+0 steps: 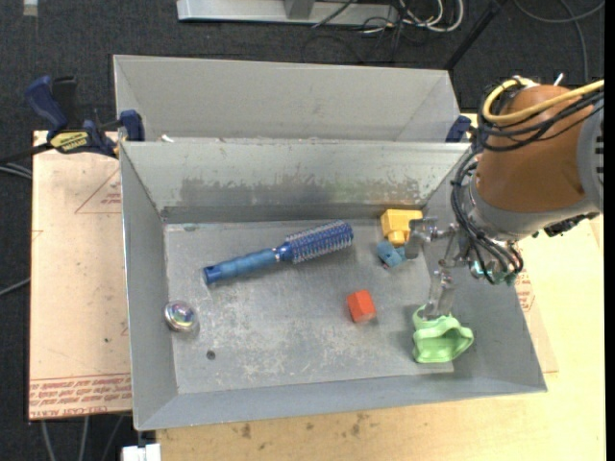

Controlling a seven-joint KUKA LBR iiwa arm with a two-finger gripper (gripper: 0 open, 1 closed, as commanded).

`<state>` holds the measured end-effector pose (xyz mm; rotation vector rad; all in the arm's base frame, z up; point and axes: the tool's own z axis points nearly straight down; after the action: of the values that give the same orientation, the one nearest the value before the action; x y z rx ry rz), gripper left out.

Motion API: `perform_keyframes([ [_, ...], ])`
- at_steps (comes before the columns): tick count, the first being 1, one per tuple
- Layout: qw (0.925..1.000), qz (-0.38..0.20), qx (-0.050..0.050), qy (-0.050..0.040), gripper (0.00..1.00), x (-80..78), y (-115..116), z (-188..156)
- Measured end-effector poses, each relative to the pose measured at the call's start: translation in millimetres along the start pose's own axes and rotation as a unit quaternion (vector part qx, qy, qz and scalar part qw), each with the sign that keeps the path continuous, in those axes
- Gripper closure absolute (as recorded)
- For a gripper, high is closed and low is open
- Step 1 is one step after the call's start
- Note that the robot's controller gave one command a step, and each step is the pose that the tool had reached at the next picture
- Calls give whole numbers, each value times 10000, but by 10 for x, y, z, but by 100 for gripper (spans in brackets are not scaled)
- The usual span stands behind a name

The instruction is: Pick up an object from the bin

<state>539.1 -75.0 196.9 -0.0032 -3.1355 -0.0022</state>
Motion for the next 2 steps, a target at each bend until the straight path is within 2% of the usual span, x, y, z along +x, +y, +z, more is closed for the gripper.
perform_keyframes([
  [1, 9986, 538, 2, 9, 0, 466, -433, 696],
  [2, 9988, 496, 3, -33, 100, 434, -411, 662],
])
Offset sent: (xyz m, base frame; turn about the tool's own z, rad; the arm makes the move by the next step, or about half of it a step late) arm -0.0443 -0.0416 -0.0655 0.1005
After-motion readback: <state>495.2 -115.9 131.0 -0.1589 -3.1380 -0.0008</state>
